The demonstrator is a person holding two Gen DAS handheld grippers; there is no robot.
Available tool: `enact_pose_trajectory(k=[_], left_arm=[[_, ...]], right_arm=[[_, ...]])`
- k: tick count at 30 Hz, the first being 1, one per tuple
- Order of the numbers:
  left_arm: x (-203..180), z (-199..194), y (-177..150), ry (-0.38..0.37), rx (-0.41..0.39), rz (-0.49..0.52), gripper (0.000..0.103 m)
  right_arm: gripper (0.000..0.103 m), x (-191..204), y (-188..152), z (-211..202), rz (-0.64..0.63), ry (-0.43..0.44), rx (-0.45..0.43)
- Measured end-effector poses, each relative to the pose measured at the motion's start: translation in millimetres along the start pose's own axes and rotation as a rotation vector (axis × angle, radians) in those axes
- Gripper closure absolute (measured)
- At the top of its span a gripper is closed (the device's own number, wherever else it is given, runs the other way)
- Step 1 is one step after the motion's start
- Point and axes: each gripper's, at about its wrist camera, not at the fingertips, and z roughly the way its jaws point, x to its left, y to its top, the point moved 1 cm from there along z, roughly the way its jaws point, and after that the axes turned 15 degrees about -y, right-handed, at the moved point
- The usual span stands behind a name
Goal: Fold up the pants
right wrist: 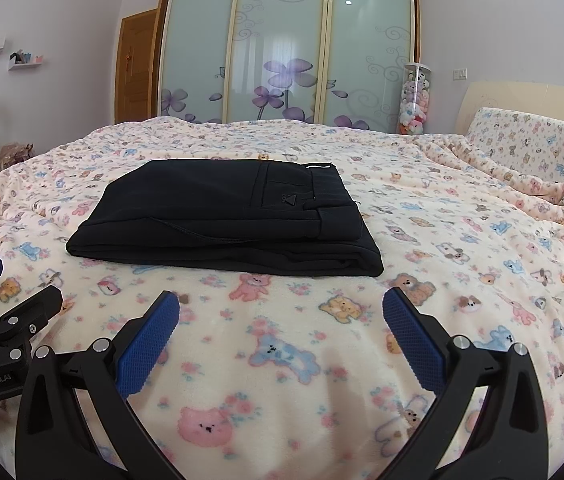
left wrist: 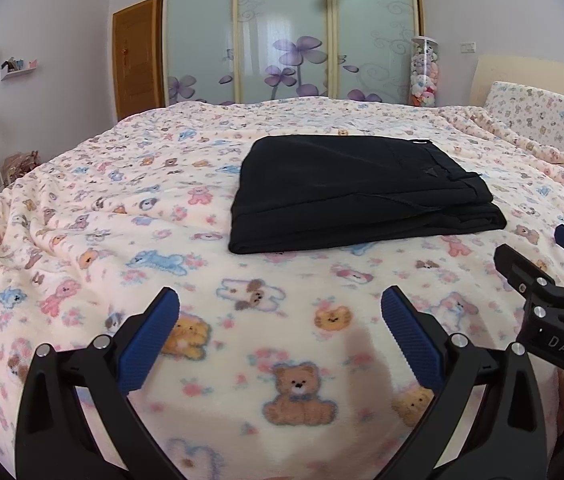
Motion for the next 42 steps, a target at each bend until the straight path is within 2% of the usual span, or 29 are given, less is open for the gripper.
enact_pose_trajectory(k=[42], left_arm=[[0.1,0.5,-1.7,-0.025,0.001,0.016,0.002]], right_arm=[[0.001,-0.9,0.9,0.3,0.000,0.000,0.002]])
